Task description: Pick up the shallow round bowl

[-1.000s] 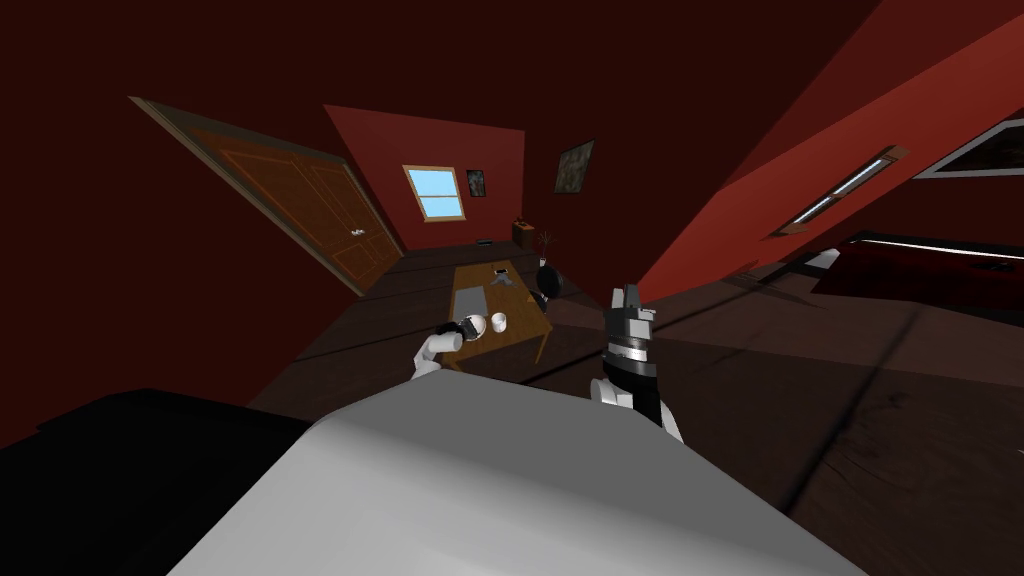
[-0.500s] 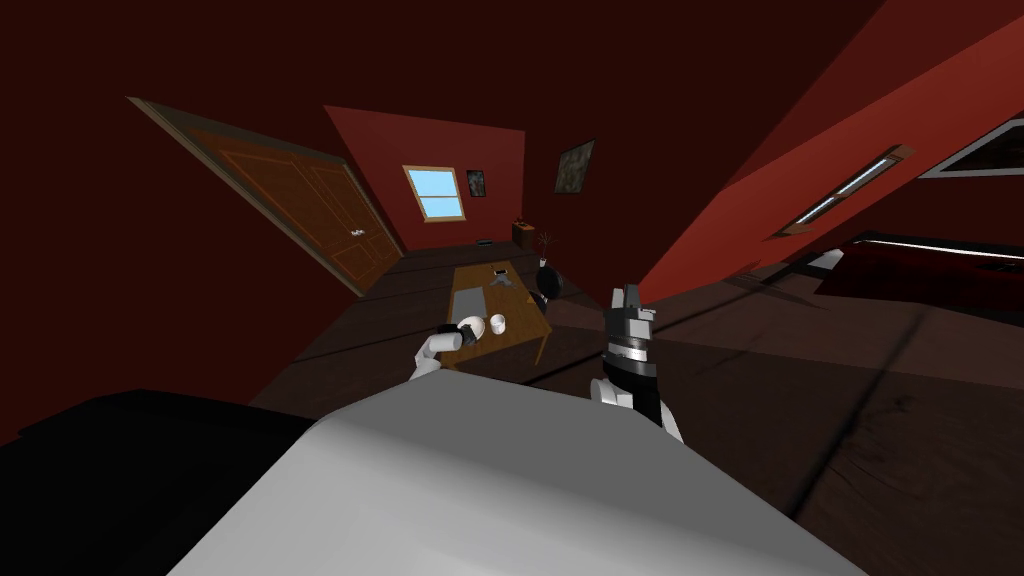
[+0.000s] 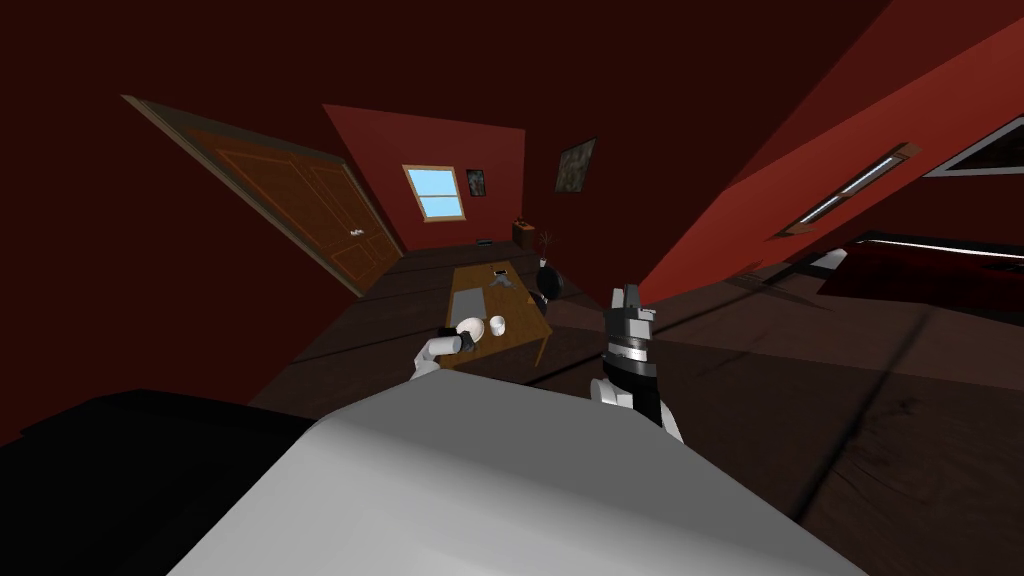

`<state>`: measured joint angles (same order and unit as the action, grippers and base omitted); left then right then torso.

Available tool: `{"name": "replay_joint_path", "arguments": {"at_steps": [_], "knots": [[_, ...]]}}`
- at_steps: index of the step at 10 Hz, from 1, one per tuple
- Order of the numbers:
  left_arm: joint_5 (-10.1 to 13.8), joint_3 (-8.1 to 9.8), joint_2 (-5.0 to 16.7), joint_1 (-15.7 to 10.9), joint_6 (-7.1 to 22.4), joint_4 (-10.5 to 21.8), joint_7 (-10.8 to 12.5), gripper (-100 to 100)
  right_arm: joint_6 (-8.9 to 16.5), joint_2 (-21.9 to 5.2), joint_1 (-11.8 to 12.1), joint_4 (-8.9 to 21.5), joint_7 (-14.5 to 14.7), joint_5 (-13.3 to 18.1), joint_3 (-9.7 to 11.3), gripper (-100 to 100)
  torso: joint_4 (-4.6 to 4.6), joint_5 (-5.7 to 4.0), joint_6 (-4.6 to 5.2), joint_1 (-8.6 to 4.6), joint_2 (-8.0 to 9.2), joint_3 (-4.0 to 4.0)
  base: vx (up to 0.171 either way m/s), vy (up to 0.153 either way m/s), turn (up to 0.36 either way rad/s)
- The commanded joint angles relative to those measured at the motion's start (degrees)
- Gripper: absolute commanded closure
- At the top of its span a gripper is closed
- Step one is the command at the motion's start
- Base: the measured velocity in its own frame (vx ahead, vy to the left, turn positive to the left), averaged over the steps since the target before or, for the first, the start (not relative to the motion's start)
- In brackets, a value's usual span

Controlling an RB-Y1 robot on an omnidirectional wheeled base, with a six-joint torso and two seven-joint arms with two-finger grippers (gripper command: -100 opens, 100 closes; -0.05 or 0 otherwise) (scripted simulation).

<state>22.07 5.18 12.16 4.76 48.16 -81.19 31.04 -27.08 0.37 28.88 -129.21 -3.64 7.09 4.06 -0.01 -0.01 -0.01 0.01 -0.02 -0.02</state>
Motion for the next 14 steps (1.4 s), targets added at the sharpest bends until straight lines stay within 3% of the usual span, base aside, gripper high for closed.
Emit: {"name": "replay_joint_path", "arguments": {"at_steps": [1,4,5,6,10,11,12,14], "knots": [[-0.18,-0.02,-0.52,-0.29,-1.31,1.58,-0.49,-100,0.0,0.0,0.0,0.0,0.0,0.0,0.0,0,0.0,0.0,0.0,0.0,0.0,0.0,0.025,0.006,0.001],[-0.61,-0.05,-1.75,-0.97,-4.38,5.25,-1.63,-100,0.0,0.0,0.0,0.0,0.0,0.0,0.0,0,-0.02,0.02,0.0,0.07,-0.1,-0.06,0.039,0.019,0.001],[-0.49,-0.04,-1.44,-0.83,-3.57,4.42,-1.33,-100,0.0,0.0,0.0,0.0,0.0,0.0,0.0,0,-0.03,0.02,0.0,0.07,-0.13,-0.07,0.022,0.009,-0.001],[-0.51,-0.04,-1.49,-0.85,-3.8,4.56,-1.42,100,0.0,0.0,0.0,0.0,0.0,0.0,0.0,0,-0.02,0.01,0.0,0.04,-0.07,-0.04,0.0,0.0,0.0],[-0.5,-0.03,-1.49,-0.84,-3.78,4.54,-1.39,100,0.0,0.0,0.0,0.0,0.0,0.0,0.0,0,0.0,0.0,0.01,0.01,0.01,0.01,0.0,0.0,0.0],[-0.5,-0.04,-1.49,-0.84,-3.77,4.55,-1.39,0,0.0,0.0,0.0,0.0,0.0,0.0,0.0,0,0.01,-0.01,0.01,0.01,0.02,0.01,0.0,0.0,0.0],[-0.31,-0.03,-0.87,-0.48,-2.19,2.63,-0.82,100,0.0,0.0,0.0,0.0,0.0,0.0,0.0,0,0.01,-0.01,0.01,0.0,0.03,0.02,-0.029,-0.023,-0.004],[0.0,0.0,0.0,0.0,0.0,0.0,0.0,100,0.0,0.0,-0.01,0.0,0.0,0.0,0.0,0,0.06,-0.05,0.0,-0.09,0.2,0.12,-0.047,-0.02,0.0]]}}
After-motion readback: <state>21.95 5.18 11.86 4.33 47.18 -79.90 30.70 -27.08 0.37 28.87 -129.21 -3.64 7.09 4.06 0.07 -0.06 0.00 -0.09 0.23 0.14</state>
